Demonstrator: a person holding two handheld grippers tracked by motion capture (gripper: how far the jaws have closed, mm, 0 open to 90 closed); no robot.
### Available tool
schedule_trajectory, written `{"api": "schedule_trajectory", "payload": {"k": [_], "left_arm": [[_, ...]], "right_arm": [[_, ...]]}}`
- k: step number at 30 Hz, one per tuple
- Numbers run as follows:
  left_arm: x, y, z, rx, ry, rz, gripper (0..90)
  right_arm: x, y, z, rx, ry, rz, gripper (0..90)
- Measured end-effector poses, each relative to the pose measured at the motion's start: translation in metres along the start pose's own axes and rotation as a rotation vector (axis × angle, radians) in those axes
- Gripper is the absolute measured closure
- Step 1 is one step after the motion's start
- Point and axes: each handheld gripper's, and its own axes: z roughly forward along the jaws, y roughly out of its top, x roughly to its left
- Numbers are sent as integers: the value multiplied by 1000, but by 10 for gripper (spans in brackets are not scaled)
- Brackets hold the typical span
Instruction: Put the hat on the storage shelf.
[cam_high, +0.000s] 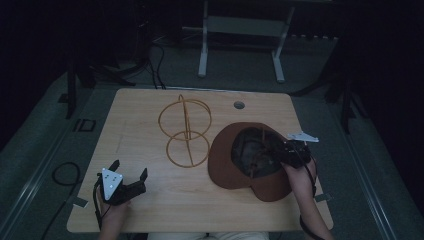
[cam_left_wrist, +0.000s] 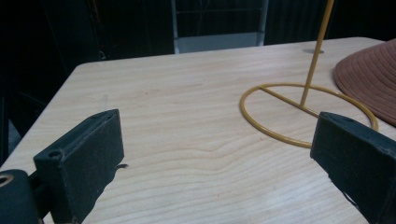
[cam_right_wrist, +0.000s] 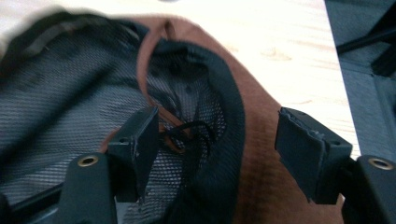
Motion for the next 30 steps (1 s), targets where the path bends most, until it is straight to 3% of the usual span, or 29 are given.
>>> {"api": "schedule_trajectory", "payload": {"k": [1, 4, 5, 6, 8, 13, 15, 19, 22, 27, 30], "left_arm": [[-1, 0, 0, 6, -4, 2, 33], [-4, 1, 0, 16, -3, 20, 32], [-4, 1, 0, 16, -3, 20, 33], [-6, 0, 1, 21, -2, 29, 33], [-6, 0, 2, 20, -2, 29, 33], [-4, 0, 1, 20, 0, 11, 33], [-3, 0, 1, 18, 5, 3, 33], [-2, 0, 1, 22, -1, -12, 33], [-3, 0, 2, 30, -6, -9, 33], [-3, -1, 4, 52, 4, -1, 33], [-3, -1, 6, 66, 10, -4, 33]], "right_arm": [[1, 0, 4, 14, -6, -7, 325], [5, -1, 17, 62, -83, -49, 357], [5, -1, 17, 62, -83, -49, 357], [8, -2, 26, 99, -137, -84, 366], [9, -2, 31, 115, -177, -109, 363], [10, -3, 41, 130, -210, -116, 409], [12, -4, 44, 129, -227, -132, 475], [11, -7, 46, 120, -258, -146, 708], [10, -6, 44, 101, -279, -176, 828], [-3, 0, 28, 39, -214, -100, 849], [-8, 3, 15, -31, -184, -74, 850]]}}
